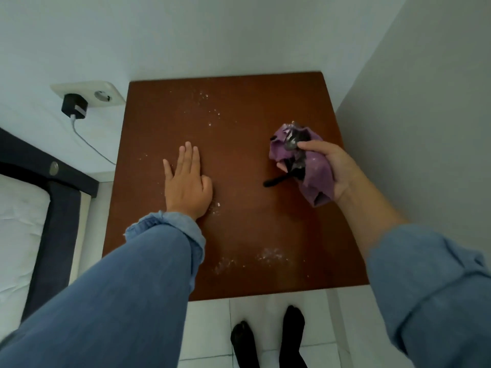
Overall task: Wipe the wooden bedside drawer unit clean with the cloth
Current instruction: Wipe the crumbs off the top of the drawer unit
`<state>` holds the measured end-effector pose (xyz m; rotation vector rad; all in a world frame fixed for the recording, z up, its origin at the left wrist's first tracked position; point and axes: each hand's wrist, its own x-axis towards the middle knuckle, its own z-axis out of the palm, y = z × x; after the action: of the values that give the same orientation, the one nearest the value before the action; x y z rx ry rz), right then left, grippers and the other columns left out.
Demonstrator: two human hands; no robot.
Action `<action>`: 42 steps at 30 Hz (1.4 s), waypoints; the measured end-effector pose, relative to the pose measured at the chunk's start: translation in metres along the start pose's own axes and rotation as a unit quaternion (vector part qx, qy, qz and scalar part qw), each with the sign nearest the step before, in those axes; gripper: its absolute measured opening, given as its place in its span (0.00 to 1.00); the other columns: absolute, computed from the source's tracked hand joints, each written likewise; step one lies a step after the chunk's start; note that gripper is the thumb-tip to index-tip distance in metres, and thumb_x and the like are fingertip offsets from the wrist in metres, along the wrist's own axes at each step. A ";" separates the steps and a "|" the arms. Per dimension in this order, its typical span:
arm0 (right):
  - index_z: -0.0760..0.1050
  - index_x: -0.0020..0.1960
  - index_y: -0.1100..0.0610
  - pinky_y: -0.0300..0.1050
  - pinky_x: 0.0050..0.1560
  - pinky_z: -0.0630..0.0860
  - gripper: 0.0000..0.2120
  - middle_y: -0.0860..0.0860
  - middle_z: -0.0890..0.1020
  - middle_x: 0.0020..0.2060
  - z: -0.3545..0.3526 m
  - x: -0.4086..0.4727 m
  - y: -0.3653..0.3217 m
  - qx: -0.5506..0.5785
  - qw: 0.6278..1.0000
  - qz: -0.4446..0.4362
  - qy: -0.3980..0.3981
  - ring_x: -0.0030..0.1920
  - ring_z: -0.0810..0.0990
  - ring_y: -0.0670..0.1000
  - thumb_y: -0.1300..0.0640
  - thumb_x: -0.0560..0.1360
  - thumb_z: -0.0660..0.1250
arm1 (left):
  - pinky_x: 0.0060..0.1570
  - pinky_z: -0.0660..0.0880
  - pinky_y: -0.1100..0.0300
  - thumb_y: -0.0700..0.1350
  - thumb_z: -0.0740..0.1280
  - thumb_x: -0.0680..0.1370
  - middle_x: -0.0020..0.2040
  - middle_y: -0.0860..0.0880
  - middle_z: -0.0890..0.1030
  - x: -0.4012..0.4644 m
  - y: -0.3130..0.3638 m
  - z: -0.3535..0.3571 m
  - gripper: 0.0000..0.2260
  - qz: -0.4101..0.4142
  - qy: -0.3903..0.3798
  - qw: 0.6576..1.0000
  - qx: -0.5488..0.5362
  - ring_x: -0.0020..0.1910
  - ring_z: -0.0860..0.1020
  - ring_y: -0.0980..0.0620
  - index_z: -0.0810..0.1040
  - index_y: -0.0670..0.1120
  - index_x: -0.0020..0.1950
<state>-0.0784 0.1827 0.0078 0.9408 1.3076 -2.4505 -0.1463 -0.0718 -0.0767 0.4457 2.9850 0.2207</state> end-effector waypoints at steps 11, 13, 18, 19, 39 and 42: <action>0.53 0.76 0.58 0.55 0.75 0.46 0.32 0.58 0.56 0.76 0.065 0.193 -0.025 -0.631 0.703 -0.261 0.198 0.76 0.51 0.58 0.56 0.75 0.60 | 0.76 0.41 0.45 0.51 0.46 0.75 0.80 0.48 0.51 0.004 -0.002 0.004 0.32 -0.003 0.034 0.998 -0.054 0.78 0.46 0.53 0.53 0.45 0.79; 0.52 0.77 0.60 0.54 0.75 0.46 0.33 0.60 0.54 0.76 0.085 0.213 -0.026 -0.674 0.660 -0.278 0.183 0.76 0.50 0.60 0.52 0.76 0.59 | 0.76 0.41 0.45 0.51 0.47 0.74 0.79 0.48 0.52 0.006 -0.003 0.005 0.32 -0.008 0.036 0.997 -0.061 0.78 0.46 0.53 0.53 0.45 0.79; 0.55 0.76 0.56 0.49 0.75 0.49 0.29 0.59 0.54 0.76 0.099 0.228 -0.023 -0.701 0.627 -0.300 0.161 0.76 0.52 0.58 0.53 0.77 0.56 | 0.76 0.42 0.44 0.50 0.49 0.74 0.79 0.49 0.52 0.008 -0.006 0.007 0.32 -0.010 0.034 0.997 -0.064 0.78 0.46 0.53 0.53 0.45 0.79; 0.57 0.76 0.55 0.47 0.75 0.51 0.28 0.57 0.55 0.77 0.099 0.227 -0.022 -0.699 0.629 -0.311 0.138 0.76 0.53 0.56 0.55 0.77 0.56 | 0.76 0.41 0.45 0.50 0.49 0.74 0.79 0.49 0.51 0.007 -0.007 0.008 0.32 -0.010 0.034 0.997 -0.063 0.78 0.46 0.53 0.53 0.45 0.79; 0.83 0.54 0.50 0.41 0.66 0.70 0.23 0.47 0.82 0.58 0.036 0.045 0.105 -0.570 0.719 -0.396 0.029 0.62 0.73 0.39 0.66 0.64 0.62 | 0.76 0.41 0.45 0.50 0.47 0.75 0.80 0.48 0.50 0.009 -0.010 0.011 0.32 0.001 0.037 0.999 -0.028 0.79 0.46 0.52 0.51 0.45 0.79; 0.83 0.52 0.51 0.42 0.66 0.70 0.22 0.47 0.82 0.56 0.022 0.016 0.126 -0.553 0.730 -0.400 0.041 0.60 0.73 0.38 0.66 0.63 0.63 | 0.76 0.41 0.45 0.50 0.47 0.75 0.80 0.48 0.50 0.011 -0.012 0.010 0.31 0.001 0.029 0.999 -0.022 0.79 0.46 0.51 0.51 0.45 0.79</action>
<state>-0.0433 0.0928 -0.0780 0.1072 3.0704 -1.3076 -0.1590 -0.0780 -0.0897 0.4448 3.0303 0.3039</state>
